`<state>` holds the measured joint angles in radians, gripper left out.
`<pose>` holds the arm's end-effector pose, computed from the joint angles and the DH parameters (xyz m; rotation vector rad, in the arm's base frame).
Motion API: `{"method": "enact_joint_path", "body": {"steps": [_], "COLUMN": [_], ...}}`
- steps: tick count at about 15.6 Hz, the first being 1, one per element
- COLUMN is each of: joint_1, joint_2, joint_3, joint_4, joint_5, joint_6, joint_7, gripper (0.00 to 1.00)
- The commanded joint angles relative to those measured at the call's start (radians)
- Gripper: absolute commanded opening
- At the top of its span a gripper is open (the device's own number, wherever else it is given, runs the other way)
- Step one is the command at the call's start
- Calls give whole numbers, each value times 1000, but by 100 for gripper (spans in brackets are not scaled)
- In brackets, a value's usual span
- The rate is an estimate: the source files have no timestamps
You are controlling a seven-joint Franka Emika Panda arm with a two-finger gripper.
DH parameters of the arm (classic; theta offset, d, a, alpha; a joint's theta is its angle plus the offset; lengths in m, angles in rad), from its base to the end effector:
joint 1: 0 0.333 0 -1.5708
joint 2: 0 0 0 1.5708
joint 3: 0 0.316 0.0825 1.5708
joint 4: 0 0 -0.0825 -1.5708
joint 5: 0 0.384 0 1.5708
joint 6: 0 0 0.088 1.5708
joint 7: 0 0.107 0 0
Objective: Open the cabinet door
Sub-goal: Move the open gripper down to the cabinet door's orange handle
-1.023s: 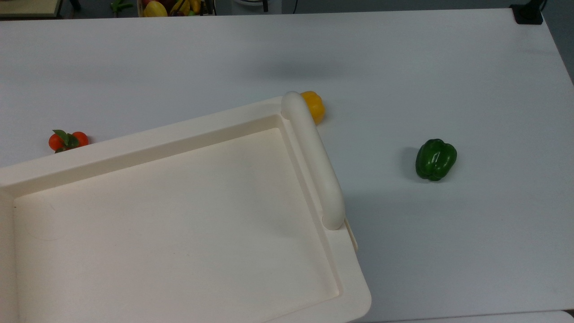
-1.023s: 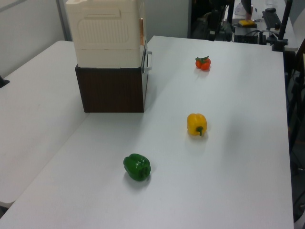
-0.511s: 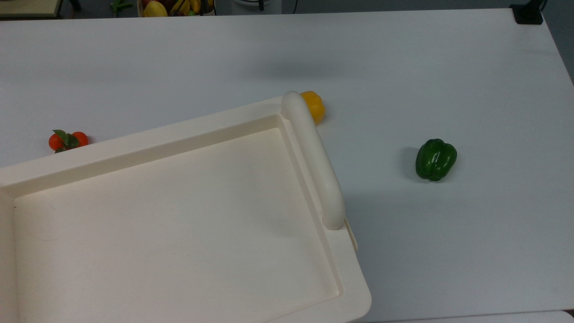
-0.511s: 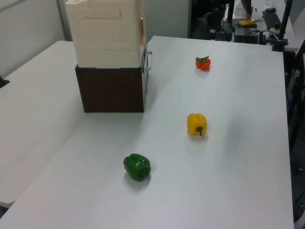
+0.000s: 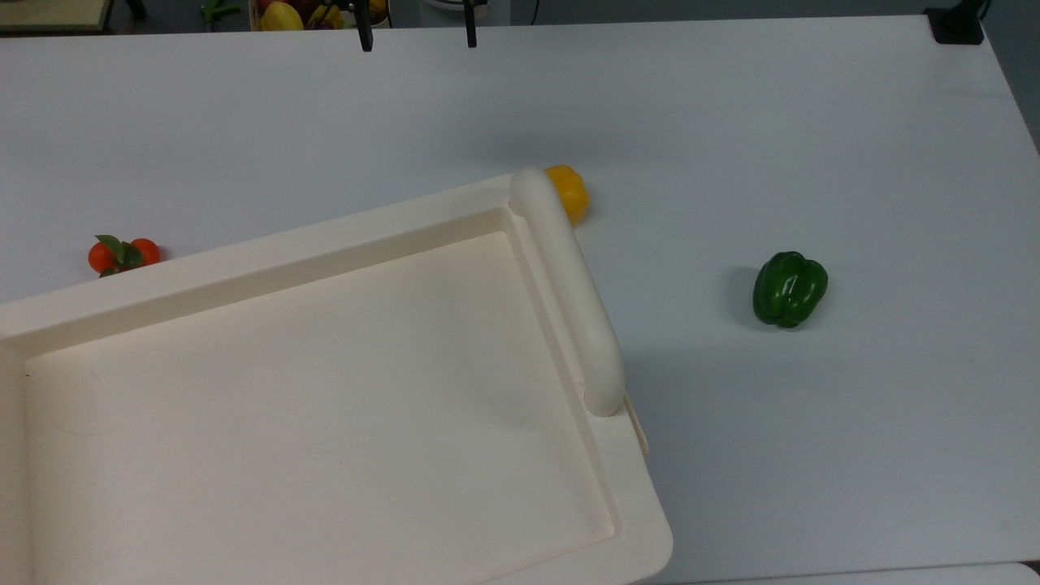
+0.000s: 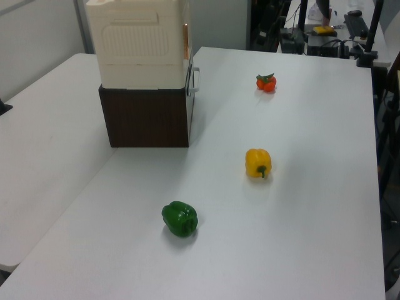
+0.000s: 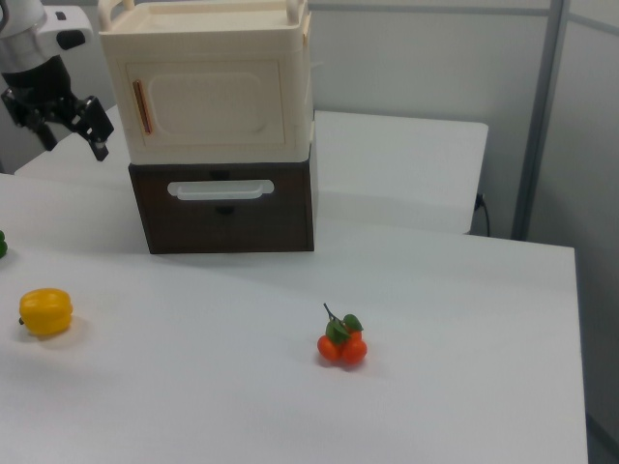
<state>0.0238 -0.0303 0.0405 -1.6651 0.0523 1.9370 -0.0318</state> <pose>0.5758 0.0410 0.6332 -3.0491 -0.1296 -0.4633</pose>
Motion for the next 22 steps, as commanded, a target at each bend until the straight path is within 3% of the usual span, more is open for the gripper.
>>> {"method": "enact_joint_path", "body": {"steps": [1,5,11,17,22], "joint_1": [8,8,10,12,12], "joint_2": [12,61,150,220,289], "joint_3": [-4,-4,2,5,21], "joint_4": [-21,-19,-7,28,77], "joint_5": [49,103,106,104,103], "joint_6": [161,347,557,680,752], "joint_7": [-17,-17,-65,-209,-218], "gripper": [82,65,56,50,49]}}
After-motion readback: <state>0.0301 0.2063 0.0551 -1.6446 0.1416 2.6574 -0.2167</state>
